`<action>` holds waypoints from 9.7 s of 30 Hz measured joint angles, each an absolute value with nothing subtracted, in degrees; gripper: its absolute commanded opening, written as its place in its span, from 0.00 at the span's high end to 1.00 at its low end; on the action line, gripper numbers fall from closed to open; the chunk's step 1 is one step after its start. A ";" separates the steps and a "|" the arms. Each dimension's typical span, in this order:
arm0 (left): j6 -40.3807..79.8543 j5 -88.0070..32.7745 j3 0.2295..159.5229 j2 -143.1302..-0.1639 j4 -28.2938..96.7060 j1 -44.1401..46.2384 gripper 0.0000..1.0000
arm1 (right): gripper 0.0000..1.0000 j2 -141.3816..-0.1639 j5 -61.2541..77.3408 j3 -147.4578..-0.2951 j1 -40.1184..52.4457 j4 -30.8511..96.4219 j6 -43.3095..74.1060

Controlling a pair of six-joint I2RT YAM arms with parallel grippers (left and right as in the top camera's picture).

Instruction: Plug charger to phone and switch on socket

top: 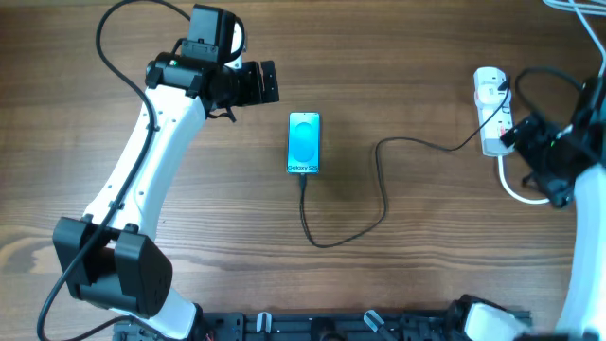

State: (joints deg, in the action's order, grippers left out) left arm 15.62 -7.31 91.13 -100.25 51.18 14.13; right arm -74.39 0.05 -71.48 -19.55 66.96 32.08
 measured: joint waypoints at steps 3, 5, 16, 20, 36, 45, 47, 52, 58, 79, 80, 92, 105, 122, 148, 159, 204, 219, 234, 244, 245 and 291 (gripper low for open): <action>15.62 -7.29 91.13 -100.25 51.18 14.13 0.00 | 0.00 -63.72 0.67 -64.97 -16.82 64.71 32.01; 15.62 -7.29 91.13 -100.25 51.18 14.13 0.00 | 0.00 -58.22 0.64 -62.46 -15.53 63.64 31.83; 15.62 -7.29 91.13 -100.25 51.20 14.13 0.00 | 0.00 -39.16 1.06 -58.83 -12.56 61.67 30.13; 15.62 -7.29 91.13 -100.25 51.20 14.13 0.00 | 0.00 -39.31 1.06 -58.83 -12.56 61.69 30.13; 15.62 -7.31 91.13 -100.25 51.20 14.13 0.00 | 0.00 -38.15 0.58 -58.83 -12.53 61.54 28.73; 15.62 -7.29 91.13 -100.25 51.20 14.13 0.00 | 0.00 -19.68 4.97 -37.12 2.17 31.53 11.11; 15.62 -7.31 91.13 -100.25 51.18 14.13 0.00 | 0.00 -13.98 5.54 -28.18 4.49 23.90 10.39; 15.62 -7.29 91.13 -100.25 51.20 14.13 0.00 | 0.00 -6.00 6.79 -15.27 5.17 12.34 9.45; 15.62 -7.29 91.13 -100.25 51.22 14.13 0.00 | 0.00 -1.15 7.03 -5.61 5.19 0.64 4.47; 15.62 -7.29 91.13 -100.25 51.20 14.13 0.00 | 0.00 -0.89 1.41 -0.38 2.87 0.01 -1.54; 15.62 -7.29 91.13 -100.25 51.20 14.13 0.00 | 0.00 -0.89 1.41 -0.38 2.55 0.01 -1.34; 15.62 -7.29 91.13 -100.25 51.20 14.13 0.00 | 0.00 -0.89 1.41 -0.38 1.61 0.01 -0.71; 15.62 -7.29 91.13 -100.25 51.20 14.13 0.00 | 0.00 -0.89 1.41 -0.38 2.63 0.01 -0.71; 15.62 -7.29 91.13 -100.25 51.22 14.13 0.00 | 0.00 -0.89 1.43 -0.38 2.63 0.01 -0.71; 15.59 -4.82 80.93 -92.75 56.07 14.13 0.00 | 0.00 -0.89 1.43 -0.38 2.63 -0.01 -0.69; 12.67 -4.47 55.48 -70.72 37.36 13.19 0.00 | 0.00 -0.82 1.41 -0.36 2.63 -0.01 -0.71; 22.46 -2.15 3.70 -0.78 7.51 0.56 0.00 | 0.00 -0.78 1.43 -0.36 2.63 0.01 -0.71; 3.01 -0.82 0.80 -0.78 4.32 0.19 0.00 | 0.00 -0.78 1.43 -0.36 2.63 -0.01 -0.71; 0.23 0.60 0.80 -0.78 4.32 -1.02 0.00 | 0.00 -0.78 1.43 -0.36 2.63 -0.01 -0.71; -0.16 0.14 0.80 -0.78 4.32 -1.02 0.00 | 0.00 -0.78 1.43 -0.36 2.63 0.01 -0.69; -0.21 0.14 0.80 -0.78 4.32 -1.02 0.00 | 0.00 -0.78 1.43 -0.36 2.63 0.01 -0.71; -0.21 0.14 0.80 -0.78 4.32 -1.02 0.00 | 0.00 -0.78 1.41 -0.36 2.63 0.01 -0.78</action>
